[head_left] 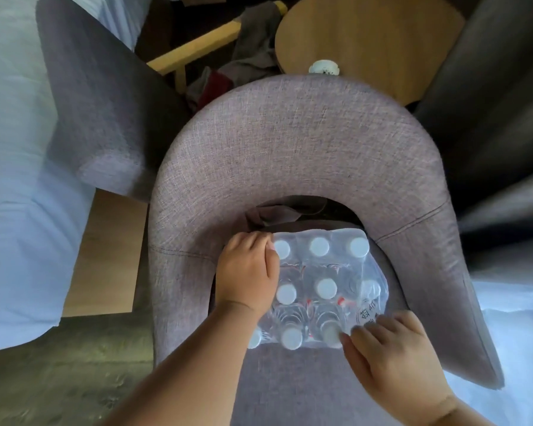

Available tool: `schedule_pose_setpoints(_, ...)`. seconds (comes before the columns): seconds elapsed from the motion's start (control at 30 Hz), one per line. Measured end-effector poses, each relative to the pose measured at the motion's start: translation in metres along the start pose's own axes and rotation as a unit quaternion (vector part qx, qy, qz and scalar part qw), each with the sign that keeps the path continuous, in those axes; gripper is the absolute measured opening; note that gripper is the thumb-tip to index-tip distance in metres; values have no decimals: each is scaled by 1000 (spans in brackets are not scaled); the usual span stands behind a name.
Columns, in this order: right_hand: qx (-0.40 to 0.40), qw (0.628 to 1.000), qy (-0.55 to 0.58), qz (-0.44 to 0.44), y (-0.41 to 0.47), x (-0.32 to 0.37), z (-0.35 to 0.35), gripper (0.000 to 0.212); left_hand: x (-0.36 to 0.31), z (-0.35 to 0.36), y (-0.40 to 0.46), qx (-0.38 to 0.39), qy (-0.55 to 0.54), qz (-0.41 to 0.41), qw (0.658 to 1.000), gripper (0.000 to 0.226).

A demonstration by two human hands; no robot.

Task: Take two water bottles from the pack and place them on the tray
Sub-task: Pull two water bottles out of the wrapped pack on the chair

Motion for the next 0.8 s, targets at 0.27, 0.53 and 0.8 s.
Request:
schedule_pose_setpoints(0.27, 17, 988, 29, 150, 17, 40, -5, 28, 8, -6, -8, -13, 22, 14, 1000, 47)
schedule_pose_setpoints(0.53, 178, 980, -28, 80, 85, 61, 18, 51, -1, -2, -1, 95, 73, 18, 993, 60)
schedule_pose_setpoints(0.8, 112, 989, -24, 96, 83, 64, 48, 31, 5, 1, -2, 46, 43, 27, 998, 58)
Point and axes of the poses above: each hand's wrist, its own y-axis towards the middle knuckle, its own z-axis out of the palm, x = y × z, the point moved 3 cm from there along y, towards the middle knuckle, and after that the axes turned 5 degrees about -z, right-handed, at the moved point
